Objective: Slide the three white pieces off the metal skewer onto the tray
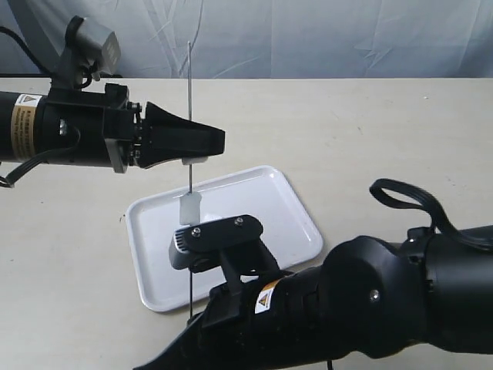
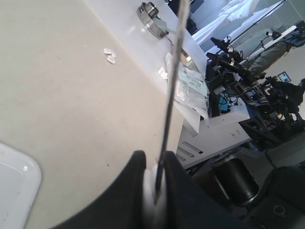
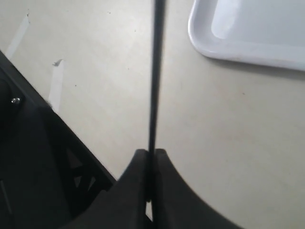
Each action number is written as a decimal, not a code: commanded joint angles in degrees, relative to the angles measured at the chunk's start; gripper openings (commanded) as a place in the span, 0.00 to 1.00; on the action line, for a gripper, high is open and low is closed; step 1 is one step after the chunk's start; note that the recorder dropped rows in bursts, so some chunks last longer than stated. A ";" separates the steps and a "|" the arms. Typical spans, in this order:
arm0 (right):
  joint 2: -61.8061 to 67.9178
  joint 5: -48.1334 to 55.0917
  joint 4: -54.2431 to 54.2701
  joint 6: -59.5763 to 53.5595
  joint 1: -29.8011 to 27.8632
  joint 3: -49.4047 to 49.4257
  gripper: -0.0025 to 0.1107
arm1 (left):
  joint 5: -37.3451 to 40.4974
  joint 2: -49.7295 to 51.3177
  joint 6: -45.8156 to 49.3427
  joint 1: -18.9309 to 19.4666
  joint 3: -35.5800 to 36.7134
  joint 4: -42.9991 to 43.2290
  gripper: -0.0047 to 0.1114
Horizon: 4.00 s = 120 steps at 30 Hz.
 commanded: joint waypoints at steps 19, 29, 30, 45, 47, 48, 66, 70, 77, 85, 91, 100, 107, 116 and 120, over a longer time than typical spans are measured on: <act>1.01 6.49 -0.43 -0.16 1.01 0.76 0.02 | 1.42 -0.16 -2.09 1.90 -5.77 -6.92 0.04; -0.45 5.78 -4.44 0.29 0.90 0.76 0.02 | 2.36 -0.16 -5.07 5.75 -5.77 2.68 0.04; -1.07 5.38 -5.09 1.13 0.82 0.76 0.02 | 1.72 -0.16 -5.47 6.79 -5.77 3.80 0.04; -5.22 6.82 -15.43 10.50 -8.80 0.76 0.51 | -0.79 -0.28 -6.98 12.64 -3.49 8.58 0.04; -5.89 6.46 -14.26 10.50 -8.80 0.65 0.52 | -0.79 -0.28 -6.98 12.64 -3.49 7.94 0.04; -6.02 5.83 -13.71 10.39 -8.80 0.52 0.51 | -0.79 -0.28 -6.98 12.52 -3.49 7.40 0.04; -5.76 2.29 -13.21 7.99 -8.70 -7.14 0.49 | -0.79 -0.28 -9.24 5.81 -3.49 3.56 0.04; -4.52 2.07 -13.08 7.99 -8.70 -7.38 0.49 | -0.79 -0.28 -9.83 5.81 -3.49 3.35 0.04; -3.89 1.20 -13.08 7.99 -8.70 -7.38 0.22 | -0.63 -0.17 -11.15 4.02 -3.49 3.30 0.04; -3.89 3.73 -13.31 7.85 -8.70 -7.38 0.02 | 1.19 2.47 -9.93 2.23 -3.49 2.36 0.04; -3.89 4.84 -13.43 7.83 -8.70 -7.38 0.02 | 1.54 2.47 -9.52 2.23 -3.49 2.24 0.04; -3.89 5.05 -14.68 7.83 -8.70 -7.38 0.04 | 2.93 2.47 -9.02 2.35 -3.49 3.37 0.04; -3.89 4.93 -14.68 7.83 -8.70 -7.38 0.24 | 4.12 2.47 -8.63 2.35 -3.49 4.84 0.04; -3.89 4.95 -14.56 7.83 -8.70 -7.38 0.02 | 4.21 2.47 -8.33 2.35 -3.49 4.02 0.04; -3.89 5.22 -14.56 7.83 -8.70 -7.38 0.02 | 4.21 2.47 -8.10 2.35 -3.49 3.47 0.04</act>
